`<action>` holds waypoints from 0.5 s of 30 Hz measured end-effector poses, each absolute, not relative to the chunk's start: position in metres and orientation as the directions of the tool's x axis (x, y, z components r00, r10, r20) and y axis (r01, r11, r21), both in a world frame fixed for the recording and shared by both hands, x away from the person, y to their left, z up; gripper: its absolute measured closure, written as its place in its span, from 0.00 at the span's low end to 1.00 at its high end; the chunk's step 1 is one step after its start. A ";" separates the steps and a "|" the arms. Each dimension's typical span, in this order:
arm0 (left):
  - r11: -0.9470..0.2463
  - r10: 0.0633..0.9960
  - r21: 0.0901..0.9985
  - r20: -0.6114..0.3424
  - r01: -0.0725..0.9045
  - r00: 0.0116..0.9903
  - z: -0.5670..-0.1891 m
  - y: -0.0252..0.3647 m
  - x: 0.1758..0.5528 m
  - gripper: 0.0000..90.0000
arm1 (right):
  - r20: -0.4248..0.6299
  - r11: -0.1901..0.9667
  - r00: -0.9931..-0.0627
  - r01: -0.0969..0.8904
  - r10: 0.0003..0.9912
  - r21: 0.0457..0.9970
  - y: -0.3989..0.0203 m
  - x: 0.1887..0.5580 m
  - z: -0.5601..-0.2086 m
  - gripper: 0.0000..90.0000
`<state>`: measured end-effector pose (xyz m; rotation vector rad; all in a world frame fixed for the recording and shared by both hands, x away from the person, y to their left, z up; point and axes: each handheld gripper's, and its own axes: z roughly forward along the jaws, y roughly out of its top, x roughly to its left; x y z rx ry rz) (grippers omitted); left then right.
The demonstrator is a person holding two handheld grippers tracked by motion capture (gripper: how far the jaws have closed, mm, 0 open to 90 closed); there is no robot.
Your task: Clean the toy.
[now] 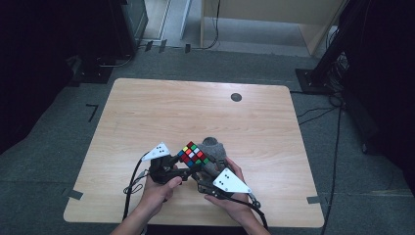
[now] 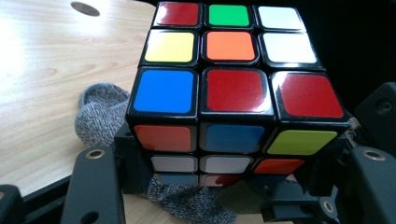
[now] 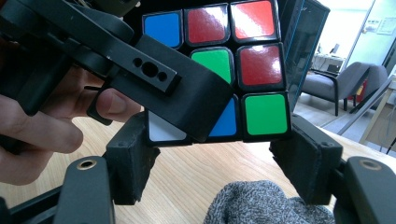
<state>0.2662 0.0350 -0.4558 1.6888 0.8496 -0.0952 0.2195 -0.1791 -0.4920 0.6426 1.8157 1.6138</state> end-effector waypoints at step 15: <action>-0.075 0.459 0.805 -0.496 0.589 0.737 -0.457 0.036 0.270 0.37 | -0.172 0.177 -0.692 -0.065 0.701 0.982 -0.180 0.220 -0.491 0.38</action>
